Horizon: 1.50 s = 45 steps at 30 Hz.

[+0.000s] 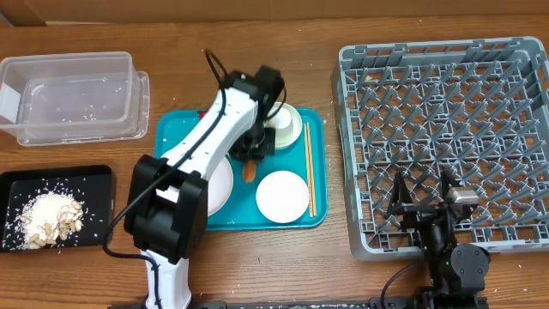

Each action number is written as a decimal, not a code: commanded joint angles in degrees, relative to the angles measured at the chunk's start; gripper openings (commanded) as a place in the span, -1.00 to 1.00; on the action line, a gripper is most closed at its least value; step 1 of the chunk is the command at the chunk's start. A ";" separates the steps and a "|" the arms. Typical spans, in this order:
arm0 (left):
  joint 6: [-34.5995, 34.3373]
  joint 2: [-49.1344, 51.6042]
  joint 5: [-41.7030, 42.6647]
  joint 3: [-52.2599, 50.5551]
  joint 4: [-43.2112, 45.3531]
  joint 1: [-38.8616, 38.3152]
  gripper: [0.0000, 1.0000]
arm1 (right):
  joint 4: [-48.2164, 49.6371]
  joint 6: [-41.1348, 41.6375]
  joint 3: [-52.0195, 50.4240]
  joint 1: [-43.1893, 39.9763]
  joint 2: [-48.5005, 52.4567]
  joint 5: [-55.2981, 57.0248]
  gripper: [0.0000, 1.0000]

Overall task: Sort waste into correct bins and load items into the dishwasher
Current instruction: 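Grasp the sausage with the left gripper and lift it, then move the sausage left and drop it onto the black tray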

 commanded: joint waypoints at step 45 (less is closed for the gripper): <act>-27.61 -2.97 -11.52 14.95 -13.53 62.38 -0.92 | 0.20 -0.04 -0.59 -0.33 -0.46 0.50 1.00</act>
